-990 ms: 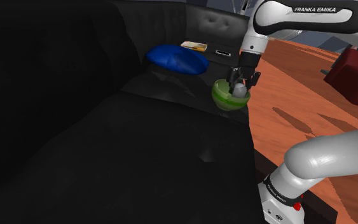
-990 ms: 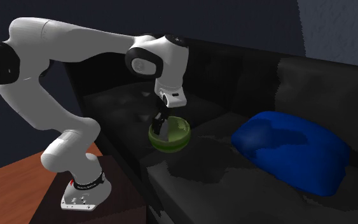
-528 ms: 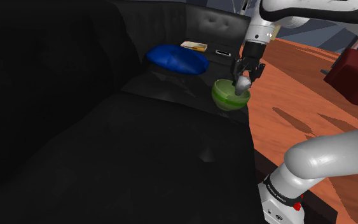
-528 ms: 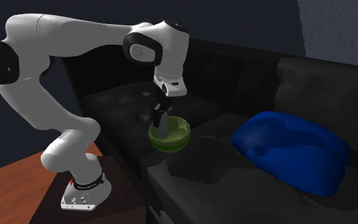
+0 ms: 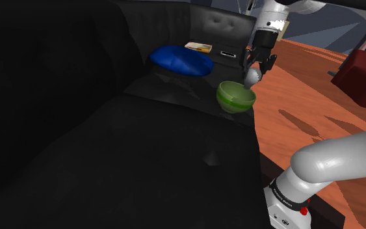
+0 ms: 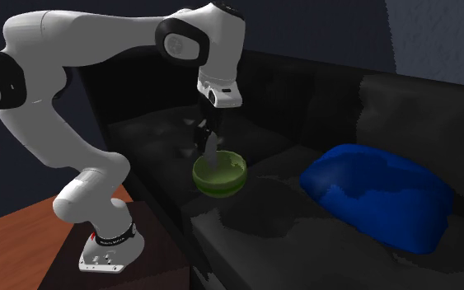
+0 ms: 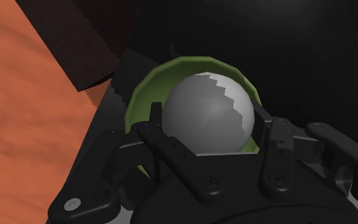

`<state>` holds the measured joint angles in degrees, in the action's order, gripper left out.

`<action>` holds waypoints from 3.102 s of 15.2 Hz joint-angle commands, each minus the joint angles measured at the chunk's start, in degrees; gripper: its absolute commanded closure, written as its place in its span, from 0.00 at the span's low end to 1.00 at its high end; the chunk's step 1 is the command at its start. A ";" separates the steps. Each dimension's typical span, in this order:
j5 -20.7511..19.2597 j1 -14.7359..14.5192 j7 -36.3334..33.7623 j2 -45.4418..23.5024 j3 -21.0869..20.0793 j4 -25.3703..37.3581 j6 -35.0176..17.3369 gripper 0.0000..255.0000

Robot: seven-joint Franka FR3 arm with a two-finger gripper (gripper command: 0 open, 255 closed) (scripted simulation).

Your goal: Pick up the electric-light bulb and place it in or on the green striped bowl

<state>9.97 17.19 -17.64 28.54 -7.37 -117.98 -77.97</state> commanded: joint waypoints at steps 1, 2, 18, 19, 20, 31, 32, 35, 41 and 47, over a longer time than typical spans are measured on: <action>-0.05 0.02 -0.25 -0.61 0.06 2.23 1.62 1.00; -0.06 0.03 -0.35 -0.84 0.10 3.21 2.36 1.00; 1.01 -0.64 -2.19 -2.74 -2.04 0.23 -2.86 1.00; 1.04 -0.65 -2.08 -2.58 -2.09 -0.67 -3.61 1.00; 1.07 -0.67 -1.98 -2.44 -2.13 -1.56 -4.35 1.00; 1.14 -0.70 -1.76 -2.17 -2.24 -3.52 -6.03 0.00; 1.14 -0.70 -1.76 -2.17 -2.24 -3.51 -6.03 0.00; 1.14 -0.70 -1.76 -2.18 -2.24 -3.51 -6.03 0.00; 0.43 -0.28 -2.22 -5.36 -1.55 6.32 0.66 0.00; 0.43 -0.29 -2.22 -5.36 -1.55 6.32 0.66 0.00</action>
<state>10.40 16.91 -19.86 23.20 -8.93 -111.69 -77.33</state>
